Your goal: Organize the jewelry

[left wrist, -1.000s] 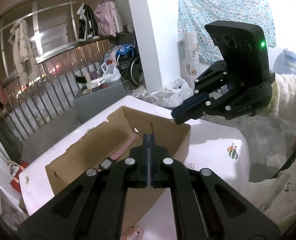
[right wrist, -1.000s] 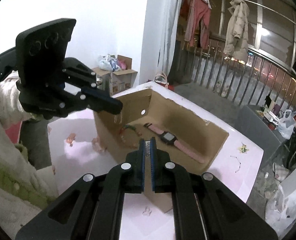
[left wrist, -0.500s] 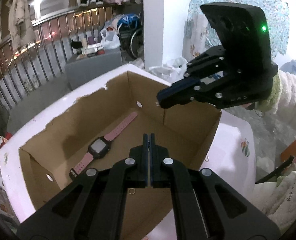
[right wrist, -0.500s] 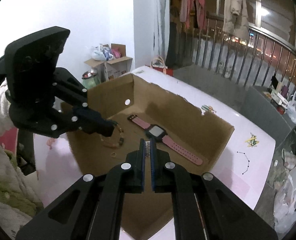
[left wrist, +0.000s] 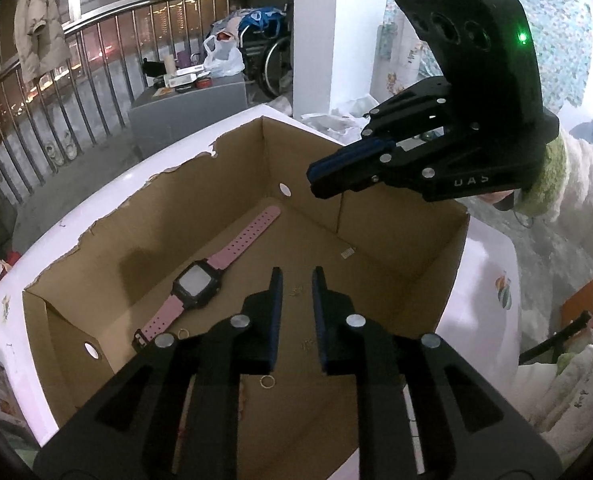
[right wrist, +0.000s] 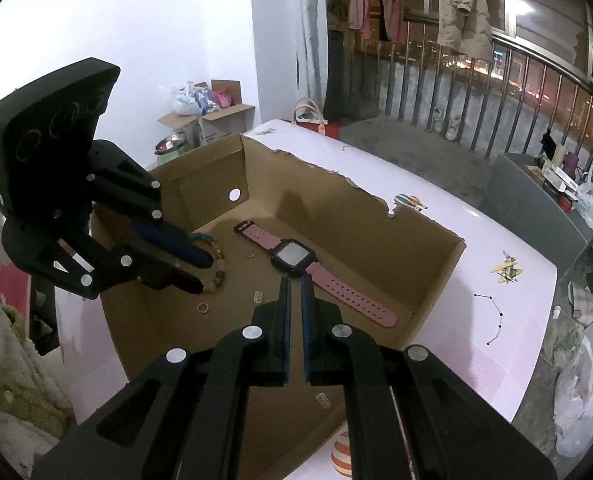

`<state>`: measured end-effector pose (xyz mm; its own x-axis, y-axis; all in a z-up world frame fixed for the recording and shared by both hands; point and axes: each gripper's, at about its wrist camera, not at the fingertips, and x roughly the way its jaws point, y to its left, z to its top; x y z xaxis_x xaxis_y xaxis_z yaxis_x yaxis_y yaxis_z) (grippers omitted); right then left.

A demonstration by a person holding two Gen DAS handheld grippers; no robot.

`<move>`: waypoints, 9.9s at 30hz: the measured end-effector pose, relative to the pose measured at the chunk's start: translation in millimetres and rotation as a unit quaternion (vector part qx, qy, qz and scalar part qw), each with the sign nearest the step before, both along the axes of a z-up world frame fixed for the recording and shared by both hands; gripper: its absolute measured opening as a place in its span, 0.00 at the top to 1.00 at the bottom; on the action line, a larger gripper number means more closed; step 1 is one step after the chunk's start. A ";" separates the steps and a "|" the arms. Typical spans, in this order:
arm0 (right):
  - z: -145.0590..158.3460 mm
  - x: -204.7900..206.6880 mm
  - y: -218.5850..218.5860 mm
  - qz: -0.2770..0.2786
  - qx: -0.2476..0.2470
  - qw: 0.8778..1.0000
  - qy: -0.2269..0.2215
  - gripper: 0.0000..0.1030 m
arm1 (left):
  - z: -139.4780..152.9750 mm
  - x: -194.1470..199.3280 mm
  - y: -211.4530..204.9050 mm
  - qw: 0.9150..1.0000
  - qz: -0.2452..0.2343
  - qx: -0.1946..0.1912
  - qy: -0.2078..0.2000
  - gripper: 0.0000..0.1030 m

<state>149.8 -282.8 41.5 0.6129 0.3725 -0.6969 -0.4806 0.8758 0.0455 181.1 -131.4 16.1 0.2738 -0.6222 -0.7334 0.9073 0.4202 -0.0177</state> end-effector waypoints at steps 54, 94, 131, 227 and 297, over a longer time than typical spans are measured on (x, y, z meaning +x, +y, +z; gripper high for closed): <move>-42.3 -163.3 3.4 -0.107 0.095 0.990 0.002 0.51 | -66.5 -89.5 123.9 0.993 0.114 -0.015 0.000 0.44; -93.5 -126.7 17.3 -0.047 -0.015 0.998 0.048 0.70 | -93.9 -98.2 113.9 0.993 0.112 0.017 0.043 0.91; -100.1 -121.0 13.3 -0.049 -0.007 0.996 0.073 0.86 | -93.5 -101.7 105.2 0.994 0.106 0.023 0.032 0.92; 62.8 -73.4 12.4 -0.002 0.020 0.998 -0.067 0.86 | 95.7 -72.5 61.0 0.994 0.068 -0.066 -0.054 0.92; -46.4 -100.1 -45.1 -0.364 0.257 0.893 0.066 0.56 | -21.4 -13.5 149.5 0.908 0.370 -0.113 0.160 0.22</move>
